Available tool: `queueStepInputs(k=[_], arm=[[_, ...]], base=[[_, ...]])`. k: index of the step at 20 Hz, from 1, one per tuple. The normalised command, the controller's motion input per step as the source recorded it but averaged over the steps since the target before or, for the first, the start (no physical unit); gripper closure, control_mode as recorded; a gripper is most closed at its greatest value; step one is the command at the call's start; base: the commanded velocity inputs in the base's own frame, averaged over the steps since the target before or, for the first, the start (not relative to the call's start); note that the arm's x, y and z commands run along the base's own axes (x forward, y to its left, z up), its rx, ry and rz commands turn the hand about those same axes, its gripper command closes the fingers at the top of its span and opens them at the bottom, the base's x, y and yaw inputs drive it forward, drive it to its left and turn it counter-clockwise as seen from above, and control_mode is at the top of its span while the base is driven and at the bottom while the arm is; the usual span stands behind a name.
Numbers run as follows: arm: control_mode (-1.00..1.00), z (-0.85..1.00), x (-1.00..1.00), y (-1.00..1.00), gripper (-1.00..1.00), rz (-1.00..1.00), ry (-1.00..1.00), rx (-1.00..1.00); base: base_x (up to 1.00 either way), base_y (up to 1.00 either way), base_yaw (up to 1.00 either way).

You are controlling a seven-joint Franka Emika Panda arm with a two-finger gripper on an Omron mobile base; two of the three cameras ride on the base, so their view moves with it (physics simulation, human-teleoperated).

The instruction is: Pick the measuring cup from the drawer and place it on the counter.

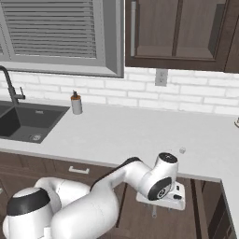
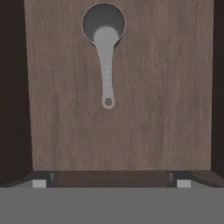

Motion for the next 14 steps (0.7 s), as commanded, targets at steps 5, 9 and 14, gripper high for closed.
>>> queueStepInputs(k=[5,9,14], arm=[[-1.00,-0.63,0.33,0.03,-1.00,0.04,-0.02,0.00],[-1.00,-0.58,0.24,0.03,-1.00,0.05,-0.13,0.00],[-1.00,-0.30,0.19,0.00,-1.00,0.01,-0.20,0.00]], base=[[0.00,0.00,0.00],[0.00,0.00,0.00],[0.00,0.00,0.00]])
